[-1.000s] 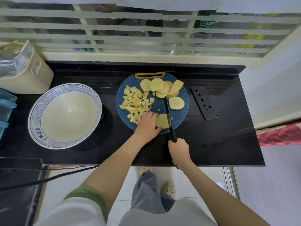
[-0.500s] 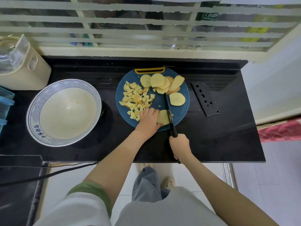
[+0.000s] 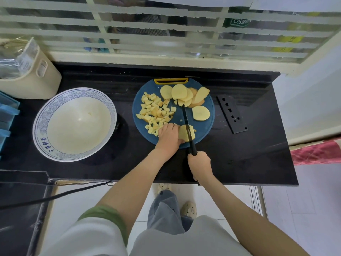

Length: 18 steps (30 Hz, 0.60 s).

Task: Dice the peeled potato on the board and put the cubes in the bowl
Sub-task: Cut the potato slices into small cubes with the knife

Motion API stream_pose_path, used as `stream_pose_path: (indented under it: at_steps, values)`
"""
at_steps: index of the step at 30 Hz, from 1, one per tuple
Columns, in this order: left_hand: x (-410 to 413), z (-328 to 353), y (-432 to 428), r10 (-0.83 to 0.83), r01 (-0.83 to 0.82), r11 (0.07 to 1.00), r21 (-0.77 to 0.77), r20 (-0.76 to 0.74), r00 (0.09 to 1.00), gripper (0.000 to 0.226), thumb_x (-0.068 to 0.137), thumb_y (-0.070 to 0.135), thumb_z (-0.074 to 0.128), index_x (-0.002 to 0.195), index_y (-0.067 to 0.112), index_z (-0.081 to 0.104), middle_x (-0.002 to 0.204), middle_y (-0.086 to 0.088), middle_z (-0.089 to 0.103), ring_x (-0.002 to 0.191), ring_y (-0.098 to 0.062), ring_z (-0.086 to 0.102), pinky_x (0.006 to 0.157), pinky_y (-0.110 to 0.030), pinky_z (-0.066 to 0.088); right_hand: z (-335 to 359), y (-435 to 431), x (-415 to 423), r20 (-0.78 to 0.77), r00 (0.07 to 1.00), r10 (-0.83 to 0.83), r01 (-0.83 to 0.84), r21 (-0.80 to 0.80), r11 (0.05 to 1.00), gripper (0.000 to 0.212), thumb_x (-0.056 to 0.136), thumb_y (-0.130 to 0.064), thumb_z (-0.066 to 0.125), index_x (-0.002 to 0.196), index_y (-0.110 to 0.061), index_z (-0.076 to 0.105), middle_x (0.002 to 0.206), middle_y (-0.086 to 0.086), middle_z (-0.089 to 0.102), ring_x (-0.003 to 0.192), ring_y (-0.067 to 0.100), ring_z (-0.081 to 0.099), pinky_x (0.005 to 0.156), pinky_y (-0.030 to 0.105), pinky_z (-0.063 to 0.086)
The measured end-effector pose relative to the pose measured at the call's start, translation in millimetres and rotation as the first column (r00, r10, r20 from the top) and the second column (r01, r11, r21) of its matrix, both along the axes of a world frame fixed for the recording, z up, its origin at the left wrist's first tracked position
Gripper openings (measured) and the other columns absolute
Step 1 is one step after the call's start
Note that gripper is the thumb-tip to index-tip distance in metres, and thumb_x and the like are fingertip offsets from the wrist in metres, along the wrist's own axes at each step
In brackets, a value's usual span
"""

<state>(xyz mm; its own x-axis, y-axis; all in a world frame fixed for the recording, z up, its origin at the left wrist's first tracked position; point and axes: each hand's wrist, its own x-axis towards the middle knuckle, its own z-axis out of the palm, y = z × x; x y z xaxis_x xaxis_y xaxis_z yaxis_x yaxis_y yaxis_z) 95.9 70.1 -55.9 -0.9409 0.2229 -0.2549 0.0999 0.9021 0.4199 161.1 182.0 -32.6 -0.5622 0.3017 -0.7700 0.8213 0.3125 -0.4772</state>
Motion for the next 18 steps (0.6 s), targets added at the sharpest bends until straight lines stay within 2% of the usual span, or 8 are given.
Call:
stream_pose_path:
  at_steps: [5, 8, 12, 18]
  values:
    - [-1.7, -1.3, -0.6, -0.014, 0.014, 1.0, -0.006, 0.01, 1.0, 0.053, 0.093, 0.032, 0.057, 0.137, 0.011, 0.038, 0.134, -0.007, 0.04, 0.127, -0.023, 0.031, 0.101, -0.032, 0.021, -4.3, -0.5, -3.9, 0.049, 0.999, 0.003, -0.005, 0.036, 0.999, 0.018, 0.098, -0.021, 0.05, 0.081, -0.016, 0.047, 0.081, 0.005, 0.054, 0.066, 0.016, 0.054, 0.06, 0.029, 0.05]
    - [-2.5, -3.7, -0.8, -0.028, 0.028, 0.999, -0.018, 0.0, 1.0, 0.053, 0.092, 0.033, 0.057, 0.137, 0.011, 0.038, 0.134, -0.007, 0.04, 0.126, -0.023, 0.032, 0.1, -0.032, 0.022, -8.1, -1.6, -5.8, 0.058, 0.998, -0.009, 0.006, 0.047, 0.999, 0.019, 0.097, -0.02, 0.051, 0.08, -0.016, 0.044, 0.081, 0.005, 0.053, 0.066, 0.016, 0.052, 0.064, 0.03, 0.05]
    - [-1.5, -5.0, -0.5, -0.02, 0.02, 1.0, -0.016, 0.002, 1.0, 0.054, 0.092, 0.033, 0.058, 0.136, 0.011, 0.039, 0.134, -0.006, 0.04, 0.126, -0.022, 0.031, 0.1, -0.031, 0.021, -6.7, -0.3, -4.1, 0.058, 0.996, -0.065, 0.066, -0.013, 0.998, 0.017, 0.096, -0.016, 0.05, 0.079, -0.013, 0.048, 0.077, 0.006, 0.05, 0.064, 0.018, 0.048, 0.061, 0.031, 0.045]
    - [-2.3, -1.0, 1.1, -0.002, 0.002, 1.0, -0.015, 0.02, 1.0, 0.054, 0.092, 0.032, 0.058, 0.138, 0.011, 0.038, 0.135, -0.007, 0.04, 0.128, -0.023, 0.03, 0.103, -0.033, 0.022, 0.9, -3.5, 0.0, -0.045, 0.997, -0.06, 0.059, -0.044, 0.997, 0.017, 0.096, -0.018, 0.05, 0.08, -0.013, 0.052, 0.078, 0.007, 0.053, 0.068, 0.022, 0.051, 0.064, 0.035, 0.047]
